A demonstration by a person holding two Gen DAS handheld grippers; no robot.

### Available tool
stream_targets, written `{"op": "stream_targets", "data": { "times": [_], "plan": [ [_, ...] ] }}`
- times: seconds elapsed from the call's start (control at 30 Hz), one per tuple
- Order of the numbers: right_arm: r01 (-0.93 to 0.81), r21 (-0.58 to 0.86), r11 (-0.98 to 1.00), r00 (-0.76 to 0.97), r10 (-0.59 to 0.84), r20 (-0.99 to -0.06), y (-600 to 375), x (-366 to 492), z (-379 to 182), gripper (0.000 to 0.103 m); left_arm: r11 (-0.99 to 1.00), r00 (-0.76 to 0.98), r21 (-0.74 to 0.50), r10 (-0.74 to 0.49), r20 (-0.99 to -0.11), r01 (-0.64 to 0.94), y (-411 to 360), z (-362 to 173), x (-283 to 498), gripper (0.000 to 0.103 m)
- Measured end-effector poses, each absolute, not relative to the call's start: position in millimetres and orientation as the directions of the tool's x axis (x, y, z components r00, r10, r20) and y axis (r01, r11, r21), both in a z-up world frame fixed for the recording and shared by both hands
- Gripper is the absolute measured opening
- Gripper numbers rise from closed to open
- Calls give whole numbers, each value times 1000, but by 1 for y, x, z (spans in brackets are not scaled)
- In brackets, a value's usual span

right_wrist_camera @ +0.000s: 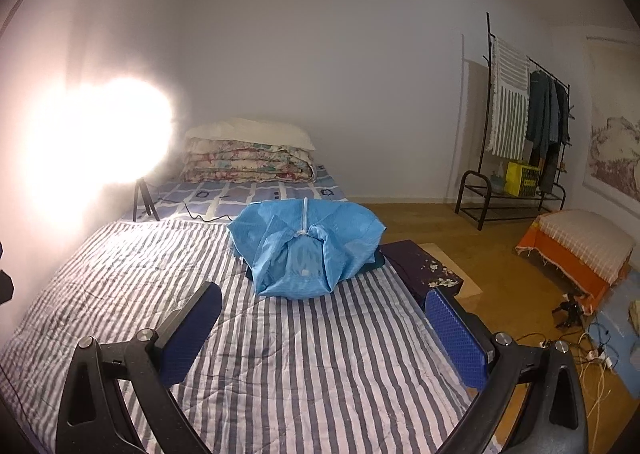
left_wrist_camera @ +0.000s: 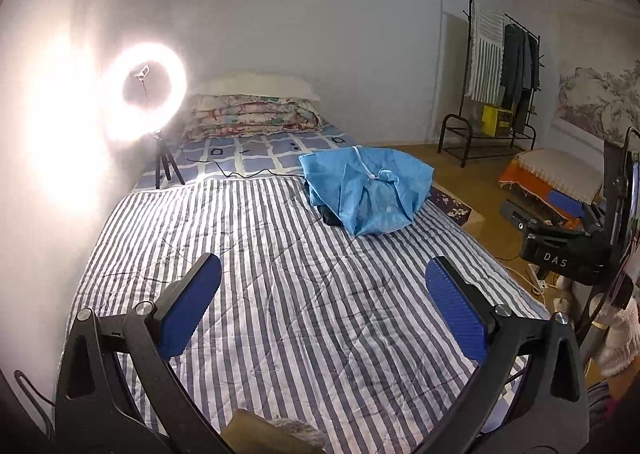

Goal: Fold large clothes

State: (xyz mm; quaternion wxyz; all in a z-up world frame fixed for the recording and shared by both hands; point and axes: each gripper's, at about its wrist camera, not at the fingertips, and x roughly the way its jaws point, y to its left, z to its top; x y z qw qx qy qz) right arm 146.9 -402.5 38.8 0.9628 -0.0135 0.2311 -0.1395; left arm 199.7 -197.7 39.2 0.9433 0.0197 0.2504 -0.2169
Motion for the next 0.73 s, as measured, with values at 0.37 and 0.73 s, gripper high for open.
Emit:
{"op": "stream_targets", "data": {
  "times": [0.37,0.73],
  "plan": [
    [258,-87,962,853,-269,-447,-403,147,35,103,902,753,-52,-388,-531,428,-209,19,196,103],
    [261,-69,963,847,-263,-463,-407,145,33,103,898,764,-36,-394,-511,439,-213,16,191,103]
  ]
}}
